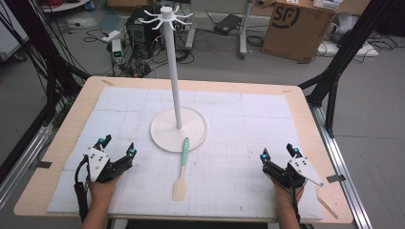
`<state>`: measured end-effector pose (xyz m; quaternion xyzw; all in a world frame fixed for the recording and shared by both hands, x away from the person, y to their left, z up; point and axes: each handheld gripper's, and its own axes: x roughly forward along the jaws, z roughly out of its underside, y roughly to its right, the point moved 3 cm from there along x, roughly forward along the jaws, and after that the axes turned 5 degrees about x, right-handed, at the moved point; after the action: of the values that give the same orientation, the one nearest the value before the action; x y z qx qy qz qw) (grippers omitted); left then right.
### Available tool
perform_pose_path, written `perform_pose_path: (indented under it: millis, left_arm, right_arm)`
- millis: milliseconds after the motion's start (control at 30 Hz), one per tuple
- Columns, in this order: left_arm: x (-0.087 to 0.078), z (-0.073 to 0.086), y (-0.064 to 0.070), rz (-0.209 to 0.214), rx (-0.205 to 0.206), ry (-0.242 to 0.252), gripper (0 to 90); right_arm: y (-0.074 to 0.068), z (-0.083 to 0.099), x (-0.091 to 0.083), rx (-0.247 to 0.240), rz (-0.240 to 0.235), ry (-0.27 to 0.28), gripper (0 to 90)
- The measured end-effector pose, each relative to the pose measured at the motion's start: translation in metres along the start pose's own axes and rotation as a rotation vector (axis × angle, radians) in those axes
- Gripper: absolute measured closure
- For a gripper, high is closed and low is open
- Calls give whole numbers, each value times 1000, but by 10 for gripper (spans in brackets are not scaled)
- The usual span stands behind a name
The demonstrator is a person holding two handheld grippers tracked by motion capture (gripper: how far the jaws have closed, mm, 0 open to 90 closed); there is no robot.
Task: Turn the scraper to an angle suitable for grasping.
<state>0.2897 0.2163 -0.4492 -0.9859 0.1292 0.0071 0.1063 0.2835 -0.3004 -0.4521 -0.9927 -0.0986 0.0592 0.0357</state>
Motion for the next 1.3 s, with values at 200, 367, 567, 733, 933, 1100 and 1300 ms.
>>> perform_pose_path:
  millis: [200,367,567,733,933,1100,1300]
  left_arm:
    - [1,-1,4,4,15,-26,227]
    - [5,-3,15,64,11,-74,256]
    - [9,-9,29,117,10,-121,277]
    - [11,-15,43,172,14,-153,293]
    - [13,-23,68,230,28,-175,282]
    - [14,-26,90,292,53,-199,279]
    - [12,-26,109,371,59,-230,303]
  right_arm:
    - [1,0,0,3,2,4,136]
    - [1,0,0,6,2,3,137]
    - [1,0,0,5,-1,5,138]
    - [1,0,1,4,-3,4,142]
    - [1,0,0,3,0,-1,142]
    - [1,0,0,1,0,-1,142]
    - [1,0,0,3,-2,1,143]
